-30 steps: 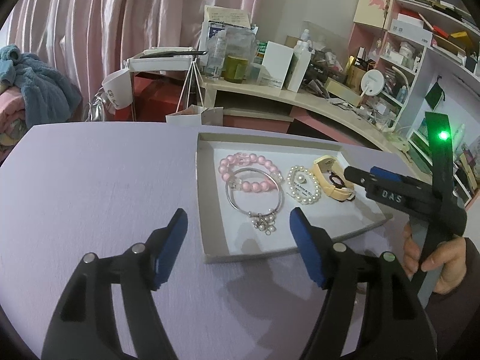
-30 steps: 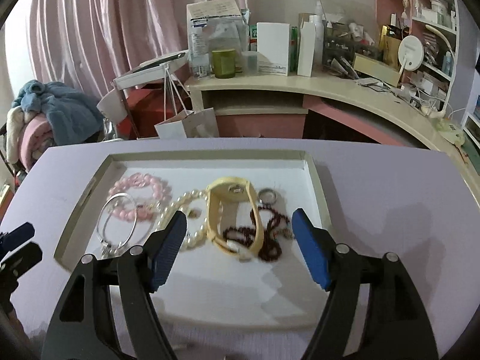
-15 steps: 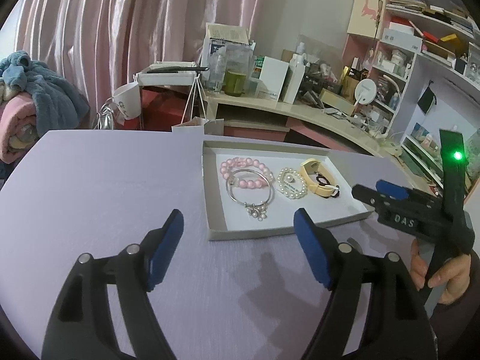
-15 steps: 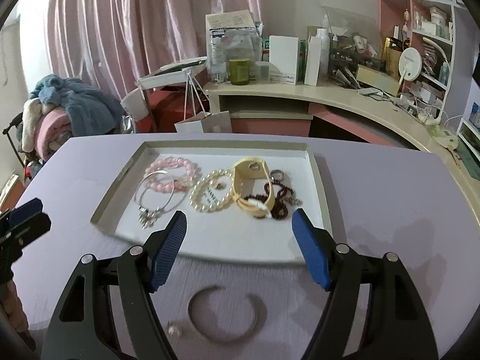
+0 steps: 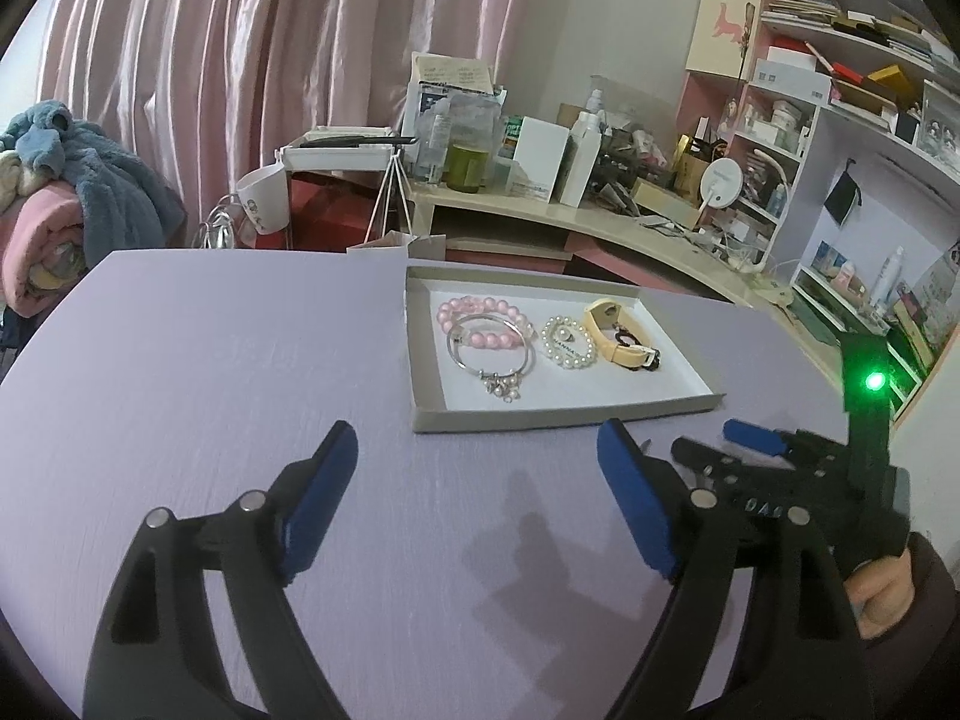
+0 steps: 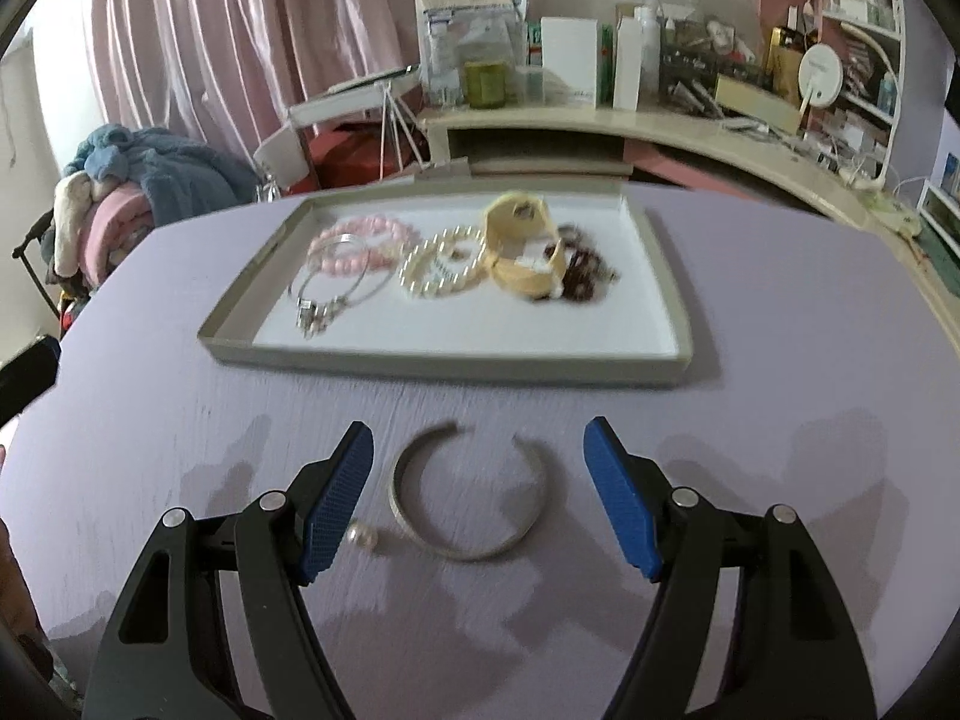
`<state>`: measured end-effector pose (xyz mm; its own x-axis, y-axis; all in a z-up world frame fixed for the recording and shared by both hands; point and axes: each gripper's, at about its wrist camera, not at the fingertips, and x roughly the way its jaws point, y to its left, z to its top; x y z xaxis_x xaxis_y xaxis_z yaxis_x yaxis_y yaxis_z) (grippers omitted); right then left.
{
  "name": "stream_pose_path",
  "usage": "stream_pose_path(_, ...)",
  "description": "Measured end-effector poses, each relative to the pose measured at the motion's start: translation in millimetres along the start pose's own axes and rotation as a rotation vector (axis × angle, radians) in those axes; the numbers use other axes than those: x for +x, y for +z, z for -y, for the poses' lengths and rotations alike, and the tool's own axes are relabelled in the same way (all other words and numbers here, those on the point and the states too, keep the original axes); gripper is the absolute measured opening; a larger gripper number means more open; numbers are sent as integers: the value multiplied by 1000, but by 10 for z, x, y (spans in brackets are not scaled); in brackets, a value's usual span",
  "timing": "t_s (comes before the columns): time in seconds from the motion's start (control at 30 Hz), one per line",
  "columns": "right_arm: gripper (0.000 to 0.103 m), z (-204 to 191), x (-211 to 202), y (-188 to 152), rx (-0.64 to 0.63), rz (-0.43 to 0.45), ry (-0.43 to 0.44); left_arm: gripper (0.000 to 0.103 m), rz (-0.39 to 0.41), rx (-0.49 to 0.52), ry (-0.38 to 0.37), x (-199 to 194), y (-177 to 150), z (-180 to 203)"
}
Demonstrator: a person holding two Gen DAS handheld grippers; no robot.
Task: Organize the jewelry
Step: 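Grasp the silver cuff bangle at its opening with the right tool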
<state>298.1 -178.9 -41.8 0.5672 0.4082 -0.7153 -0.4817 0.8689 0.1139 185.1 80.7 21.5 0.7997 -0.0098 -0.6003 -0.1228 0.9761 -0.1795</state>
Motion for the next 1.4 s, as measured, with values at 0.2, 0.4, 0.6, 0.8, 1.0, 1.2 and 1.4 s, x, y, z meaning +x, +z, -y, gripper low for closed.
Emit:
stream_pose_path(0.2,74,-147,113,-129,-16,-41,-27,83,-10,-4,2,-20,-67,-30)
stream_pose_path(0.4,74,-180,130,-135,-10,-34,-68,83,-24,-9,3,2,-118,-63)
stream_pose_path(0.6,74,-134,233,-152,6,-70,-101,83,-40,-13,0,50,-143,-76)
stream_pose_path(0.8,69,-102,221,-148,8,-64,-101,83,-54,-7,-1,93,-164,-44)
stream_pose_path(1.0,68,210,116,-130,103,-52,-93,83,-76,5,-10,173,-184,23)
stream_pose_path(1.2,69,476,-139,-120,163,3,-71,83,-115,33,-34,323,-260,231)
stream_pose_path(1.4,69,658,-294,-154,195,29,-53,83,-162,79,-49,499,-397,548)
